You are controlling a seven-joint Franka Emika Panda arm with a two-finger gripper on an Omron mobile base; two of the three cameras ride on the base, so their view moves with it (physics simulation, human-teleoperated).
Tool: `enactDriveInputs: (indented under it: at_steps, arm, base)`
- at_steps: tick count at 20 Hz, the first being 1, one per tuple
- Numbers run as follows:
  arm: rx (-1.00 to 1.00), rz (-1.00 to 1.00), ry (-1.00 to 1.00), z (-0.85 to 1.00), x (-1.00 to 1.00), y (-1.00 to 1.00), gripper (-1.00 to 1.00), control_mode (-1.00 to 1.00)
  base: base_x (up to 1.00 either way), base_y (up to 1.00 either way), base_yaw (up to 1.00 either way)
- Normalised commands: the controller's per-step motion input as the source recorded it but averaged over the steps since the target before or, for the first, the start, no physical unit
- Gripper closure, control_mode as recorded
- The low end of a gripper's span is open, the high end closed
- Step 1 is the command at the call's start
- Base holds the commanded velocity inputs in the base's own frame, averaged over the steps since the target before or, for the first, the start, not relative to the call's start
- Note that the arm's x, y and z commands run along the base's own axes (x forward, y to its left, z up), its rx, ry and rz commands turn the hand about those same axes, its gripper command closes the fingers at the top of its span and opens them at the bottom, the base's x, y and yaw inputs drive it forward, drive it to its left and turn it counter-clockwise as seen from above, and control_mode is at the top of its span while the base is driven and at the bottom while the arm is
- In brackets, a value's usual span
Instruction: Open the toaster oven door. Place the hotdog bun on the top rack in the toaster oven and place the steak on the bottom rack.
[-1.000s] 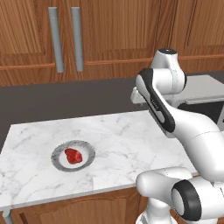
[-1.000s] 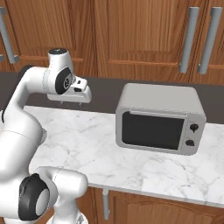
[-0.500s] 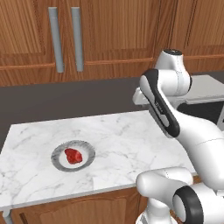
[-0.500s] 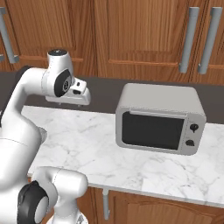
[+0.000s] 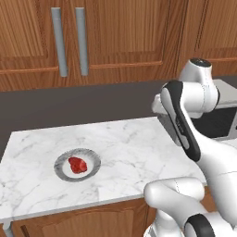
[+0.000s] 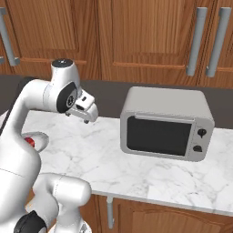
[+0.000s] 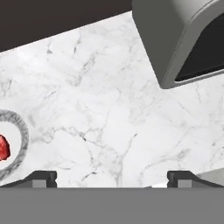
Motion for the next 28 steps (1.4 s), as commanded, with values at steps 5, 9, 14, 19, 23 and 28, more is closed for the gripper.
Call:
enactDriveInputs:
  at_steps: [5, 9, 14, 19, 23, 28]
  arm:
    - [0.13, -0.48, 0.03, 0.00, -0.03, -0.48, -1.00, -1.00]
    - [0.30, -0.38, 0.00, 0.00, -0.04, -0.48, -1.00, -1.00]
    - [0.24, -0.40, 0.00, 0.00, -0.02, -0.47, -1.00, -1.00]
    - [0.22, -0.38, 0.02, -0.02, 0.01, -0.53, -1.00, -1.00]
    - [0.24, -0.31, 0.01, -0.08, 0.10, -0.51, -1.00, -1.00]
    - [0.19, -0.13, 0.00, -0.11, 0.16, -0.50, -1.00, -1.00]
  base:
    - [0.00, 0.00, 0.00]
    - [0.00, 0.00, 0.00]
    - [0.00, 0.00, 0.00]
    - [0.00, 0.00, 0.00]
    - [0.00, 0.00, 0.00]
    - [0.00, 0.00, 0.00]
